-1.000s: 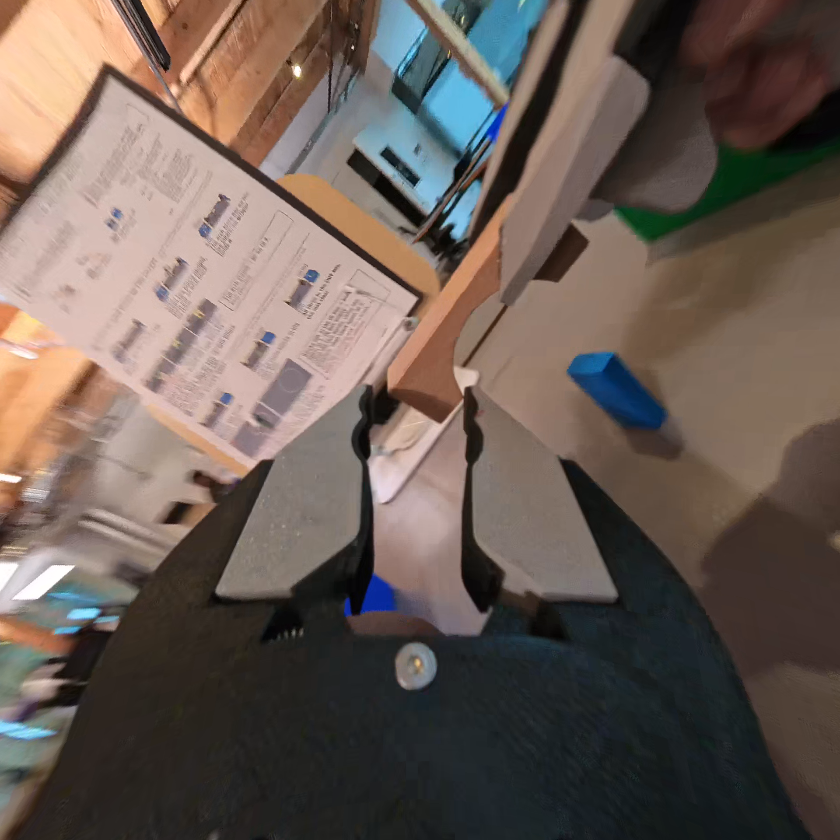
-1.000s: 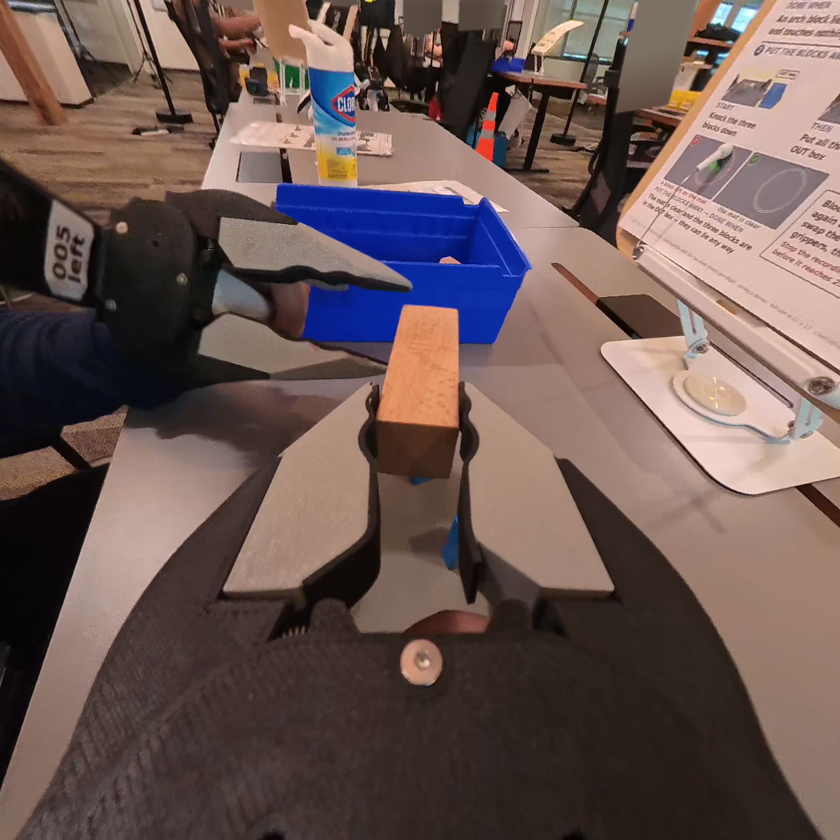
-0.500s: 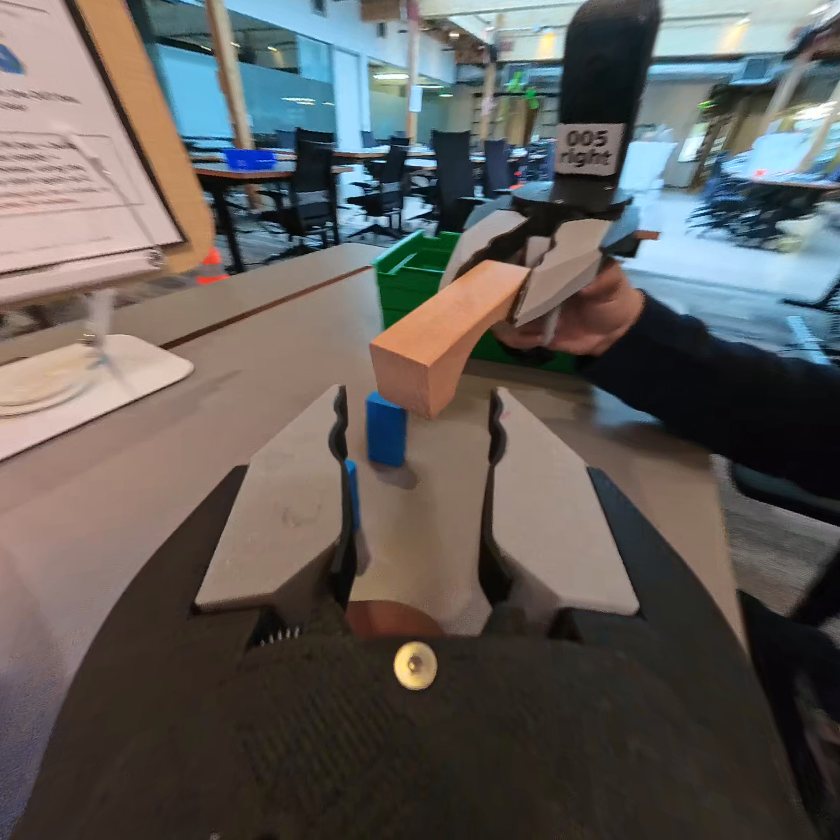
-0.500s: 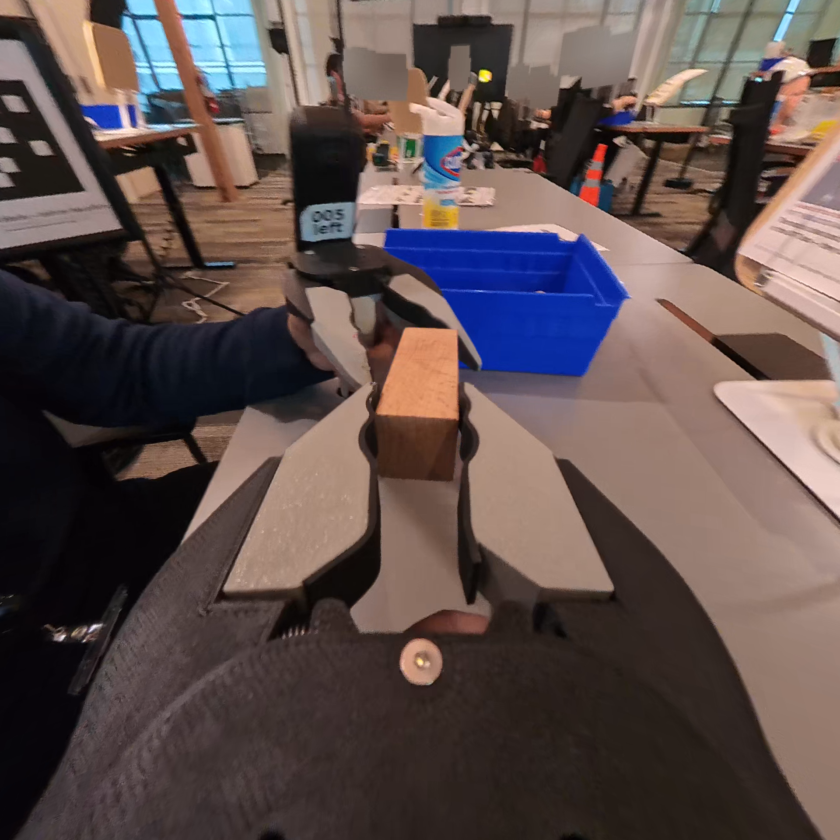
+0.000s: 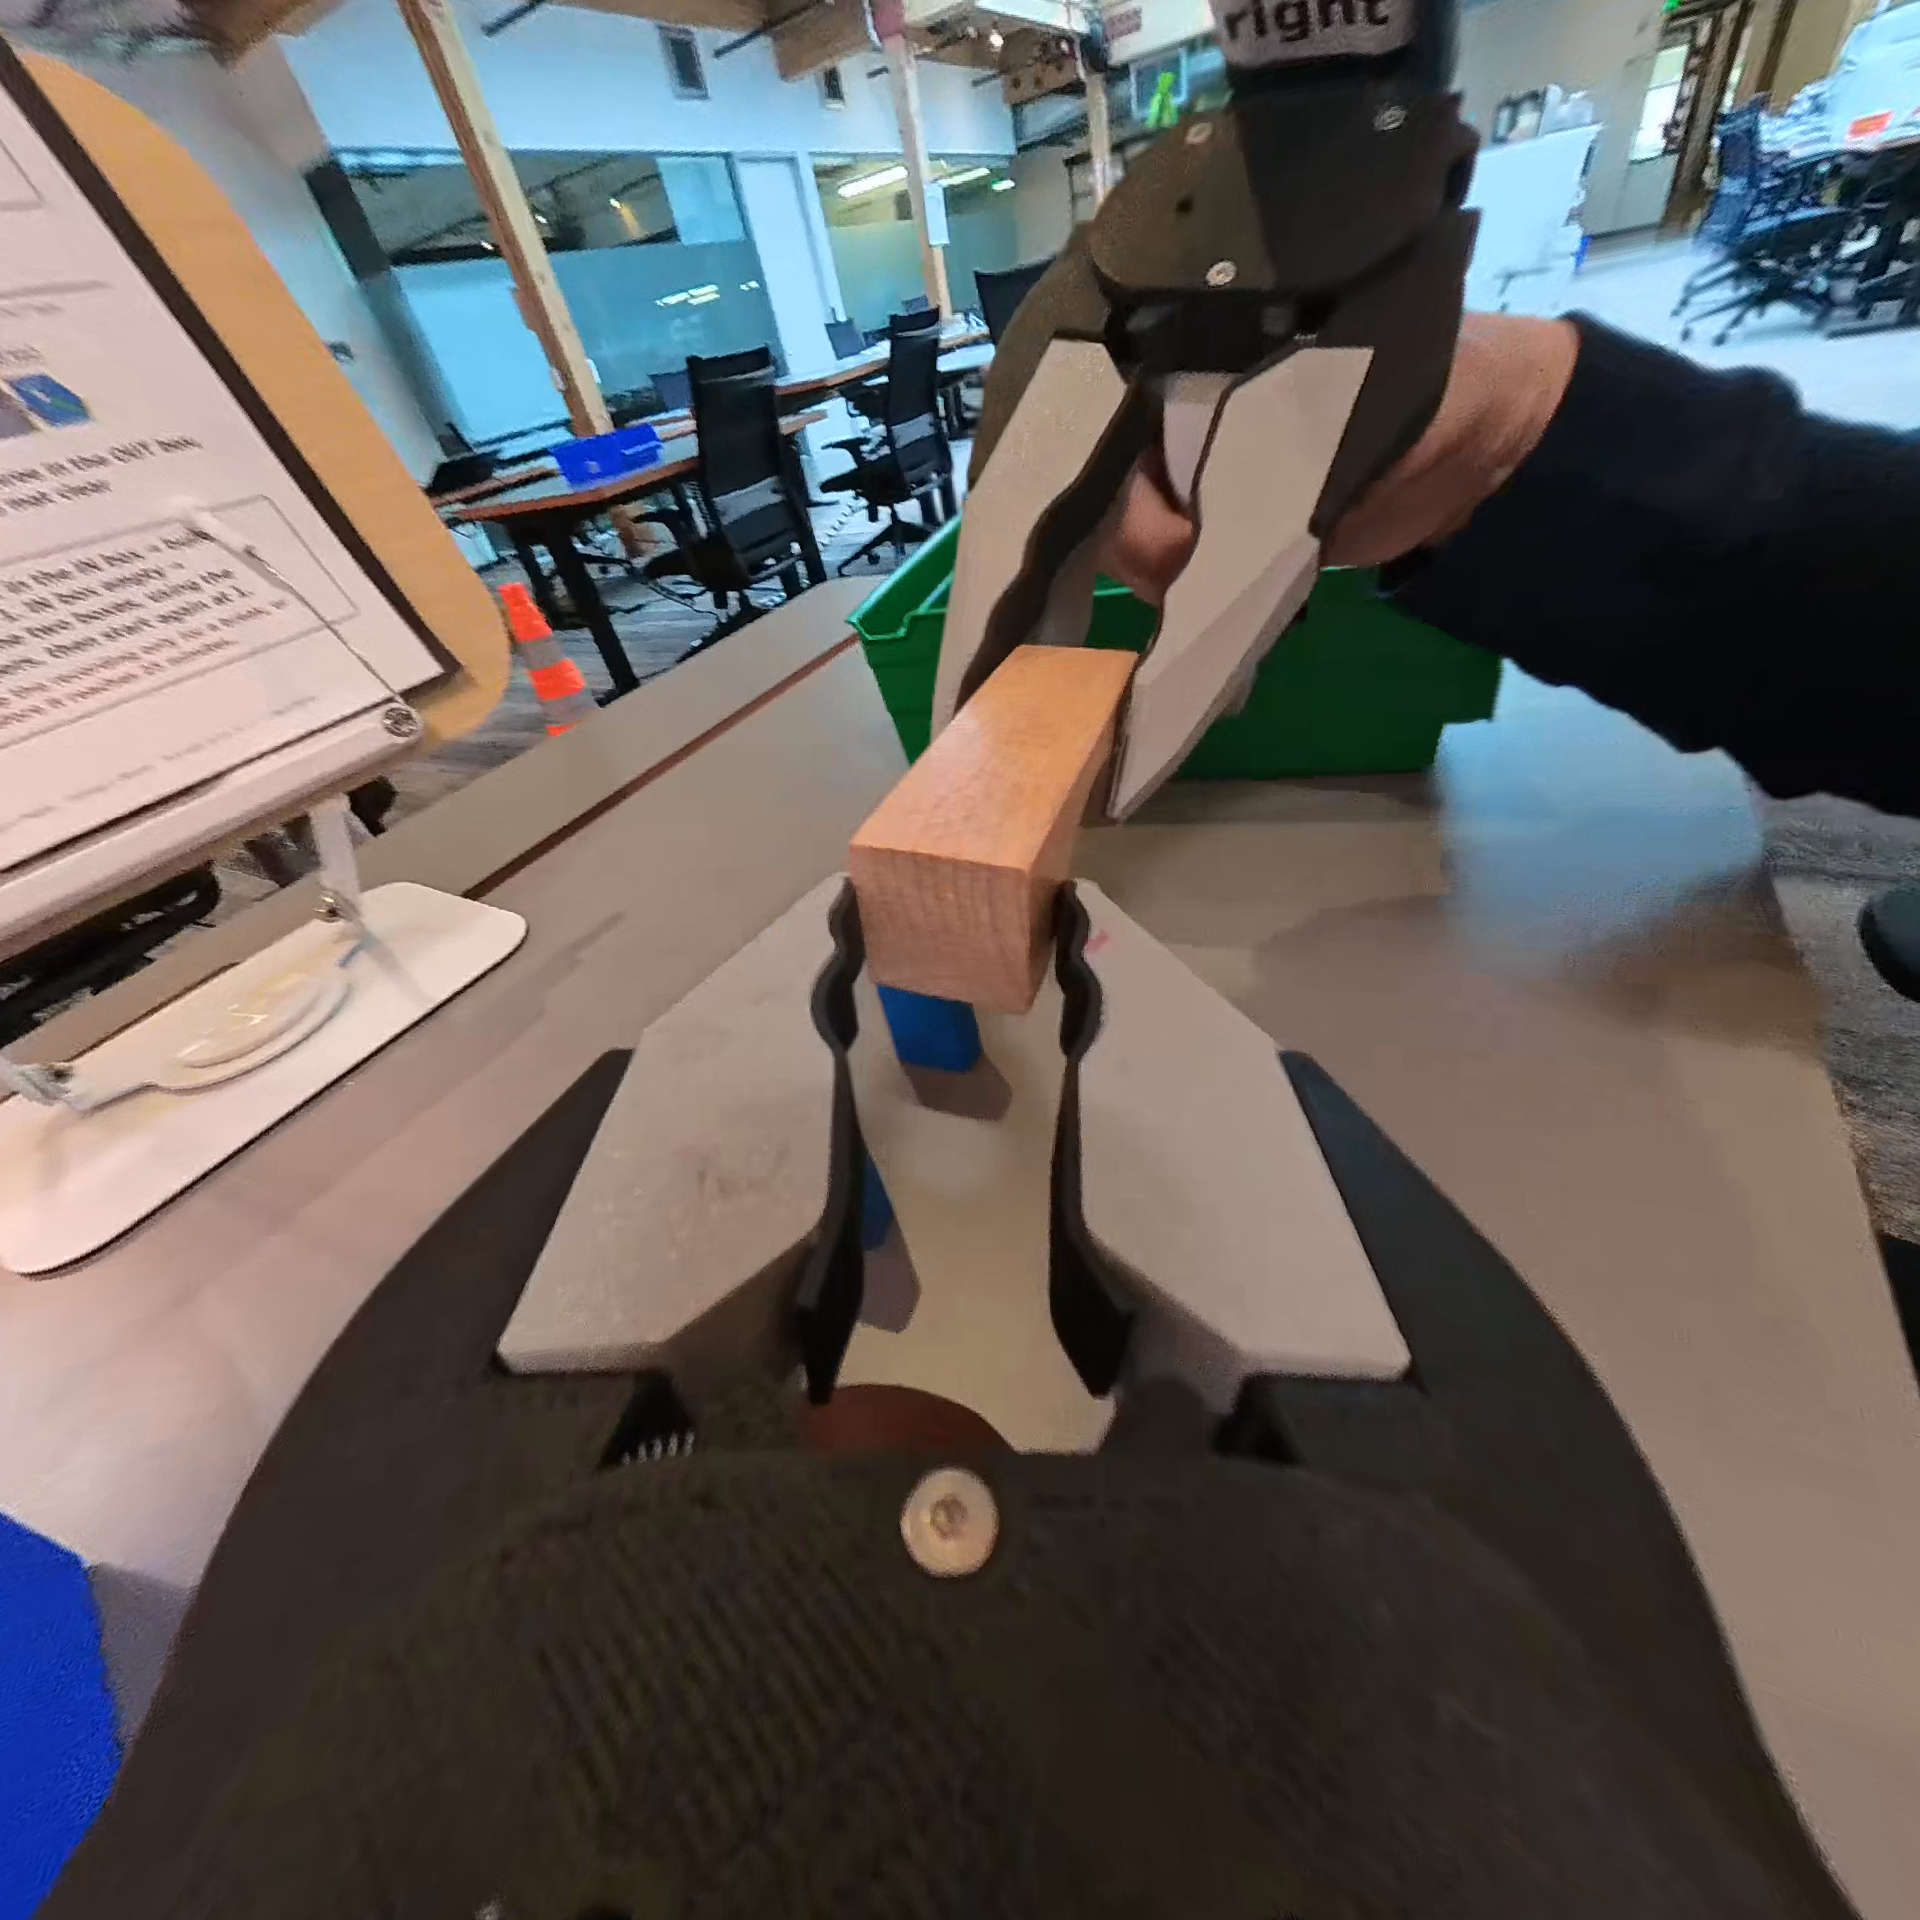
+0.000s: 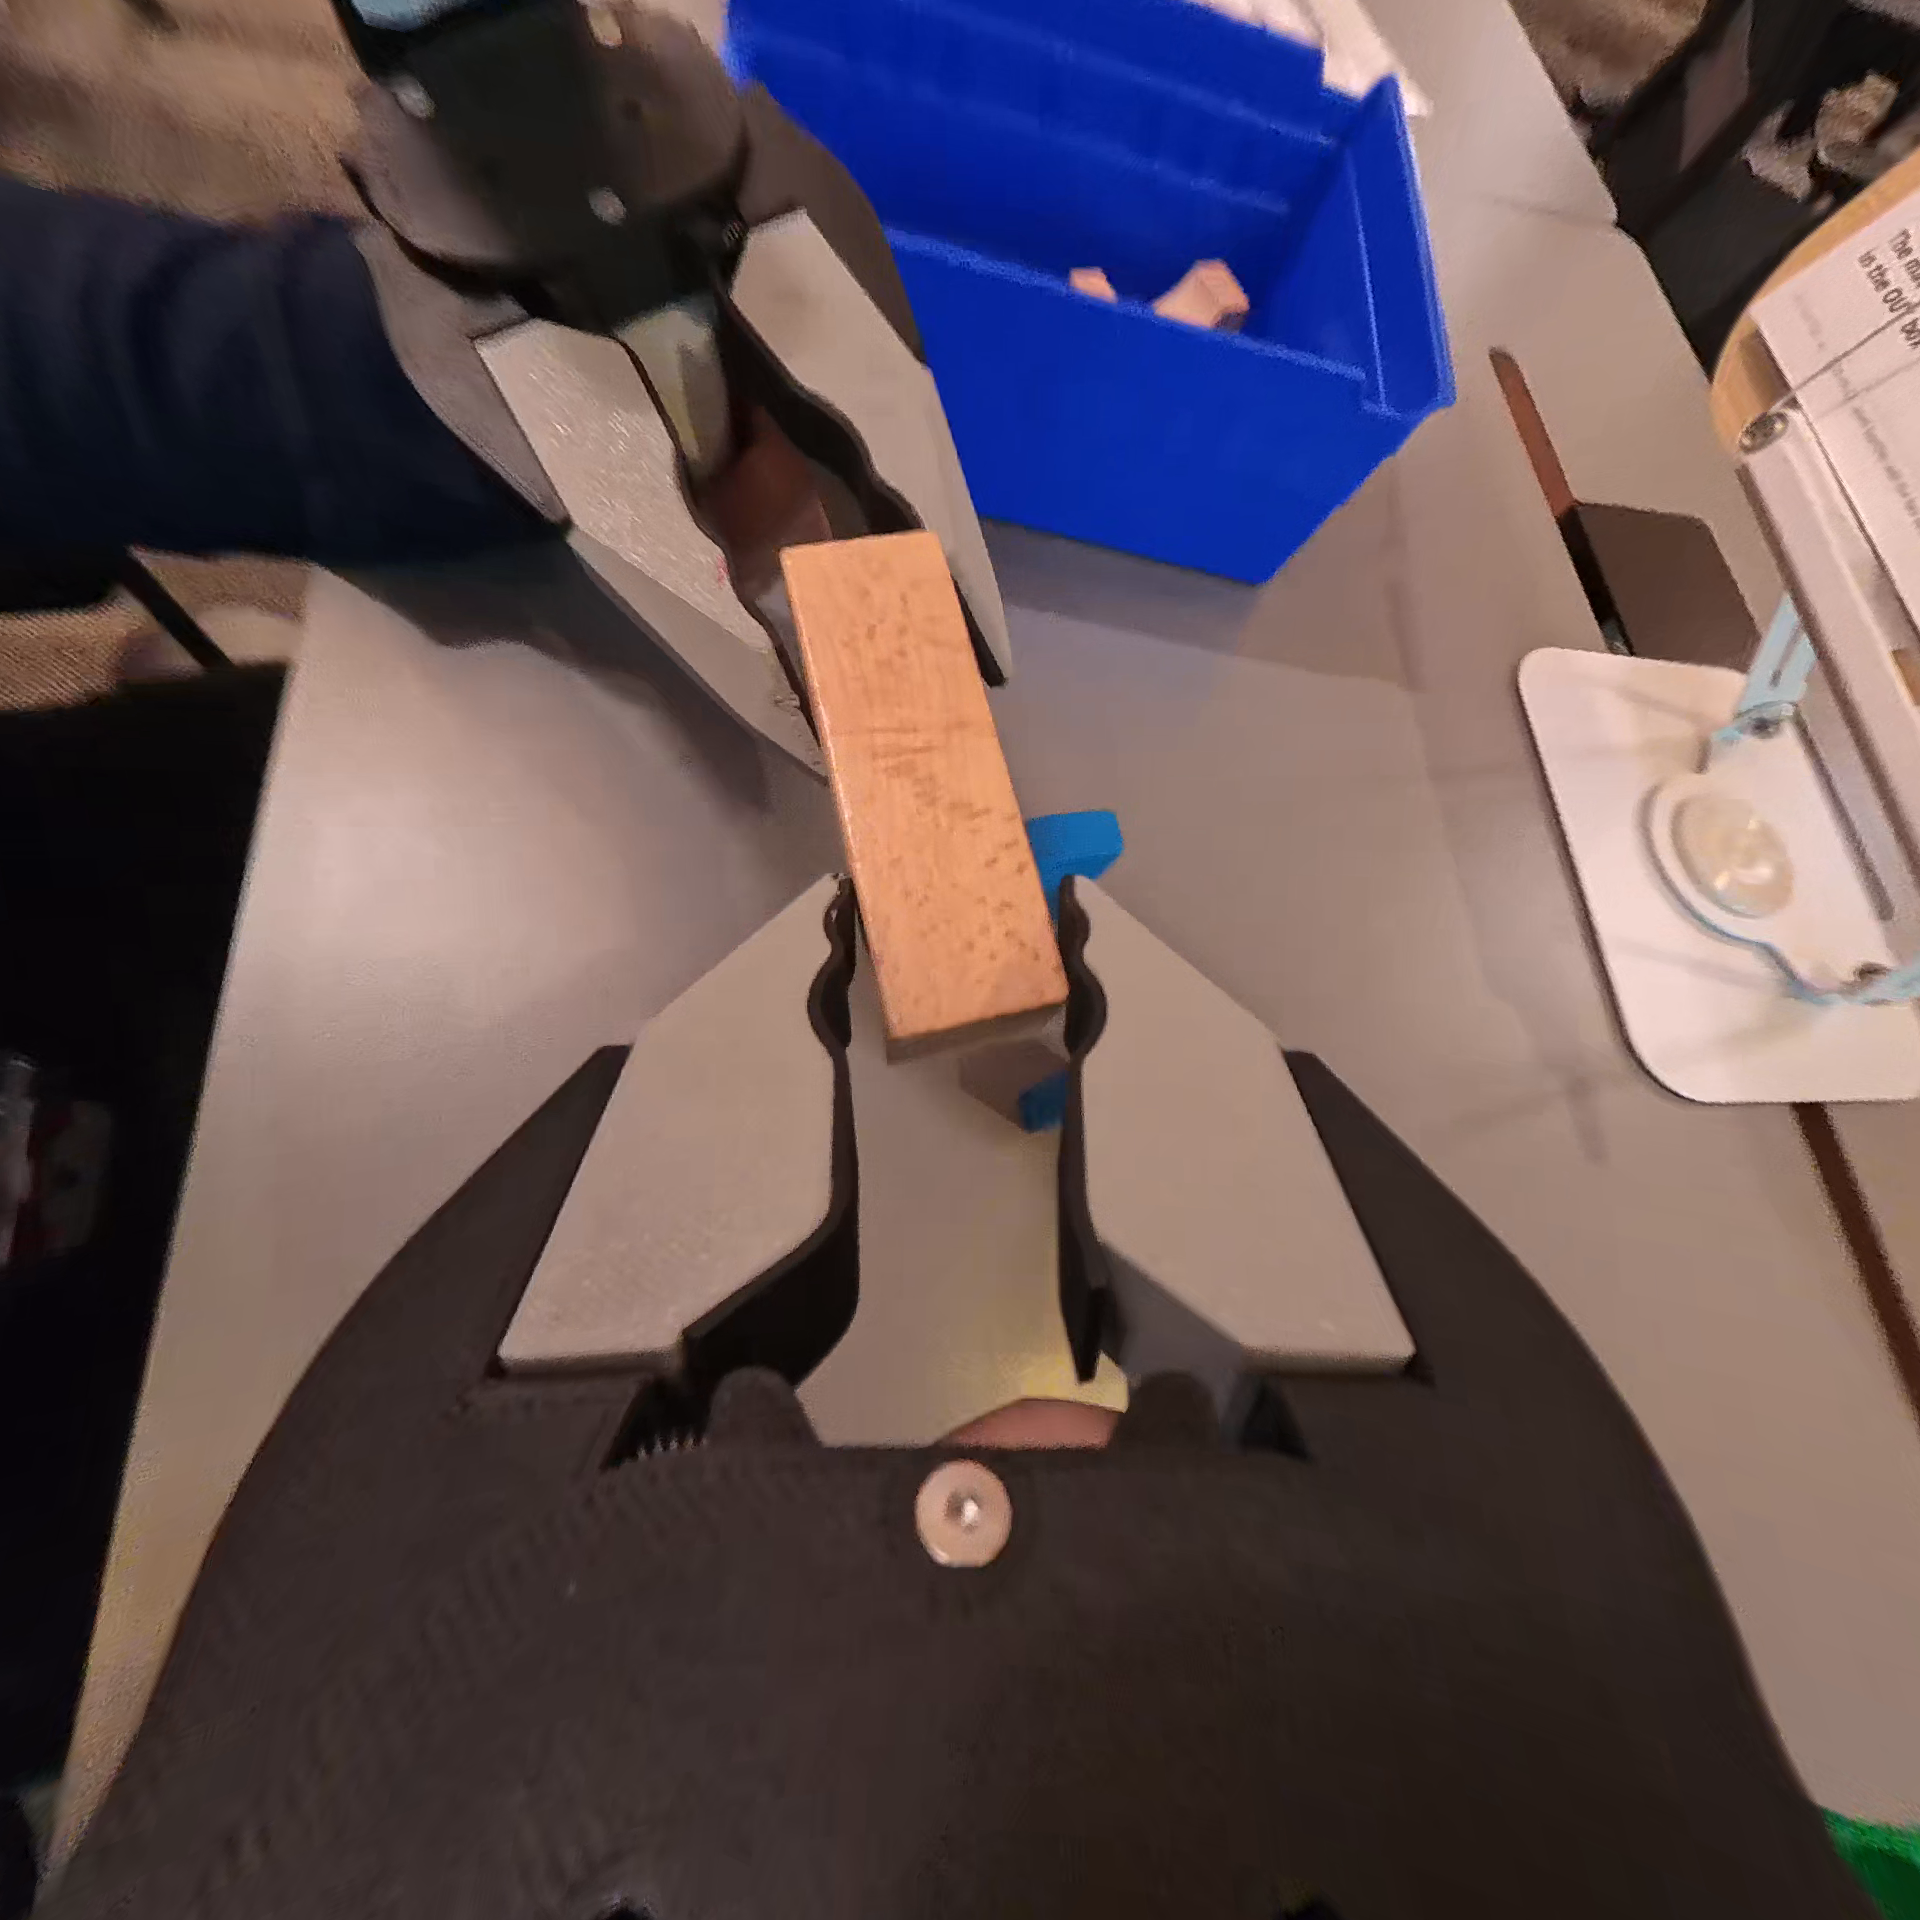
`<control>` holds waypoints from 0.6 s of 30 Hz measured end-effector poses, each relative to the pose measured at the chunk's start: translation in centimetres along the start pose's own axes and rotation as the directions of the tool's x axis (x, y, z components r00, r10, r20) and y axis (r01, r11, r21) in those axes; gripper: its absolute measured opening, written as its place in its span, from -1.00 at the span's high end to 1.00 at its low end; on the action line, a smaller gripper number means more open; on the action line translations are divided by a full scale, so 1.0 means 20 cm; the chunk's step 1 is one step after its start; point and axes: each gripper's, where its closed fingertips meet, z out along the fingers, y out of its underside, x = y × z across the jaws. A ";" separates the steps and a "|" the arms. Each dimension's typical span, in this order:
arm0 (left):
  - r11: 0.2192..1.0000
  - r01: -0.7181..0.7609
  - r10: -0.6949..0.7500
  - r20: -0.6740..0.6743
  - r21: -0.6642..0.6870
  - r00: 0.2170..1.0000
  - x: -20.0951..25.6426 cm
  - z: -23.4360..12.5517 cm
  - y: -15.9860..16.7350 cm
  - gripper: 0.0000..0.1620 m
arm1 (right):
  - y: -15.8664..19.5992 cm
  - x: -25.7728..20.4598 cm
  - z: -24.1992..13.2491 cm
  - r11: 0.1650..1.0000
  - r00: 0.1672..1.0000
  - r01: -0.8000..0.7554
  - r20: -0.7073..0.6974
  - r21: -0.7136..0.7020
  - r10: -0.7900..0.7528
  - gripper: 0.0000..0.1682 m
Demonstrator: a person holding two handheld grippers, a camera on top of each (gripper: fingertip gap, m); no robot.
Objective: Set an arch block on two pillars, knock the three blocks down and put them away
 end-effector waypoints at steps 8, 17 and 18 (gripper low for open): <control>0.999 0.012 -0.012 -0.005 -0.037 1.000 0.01 0.01 0.03 0.57 | -0.02 -0.03 0.11 0.967 0.991 0.123 -0.015 -0.224 -0.130 0.58; 0.997 -0.044 0.044 -0.004 -0.068 0.999 0.02 0.01 0.06 0.57 | 0.04 -0.06 0.12 0.925 0.986 0.163 0.080 -0.343 -0.144 0.62; 0.996 -0.047 0.047 -0.006 -0.070 0.999 0.03 0.01 0.06 0.57 | 0.04 -0.07 0.12 0.919 0.985 0.167 0.102 -0.356 -0.139 0.62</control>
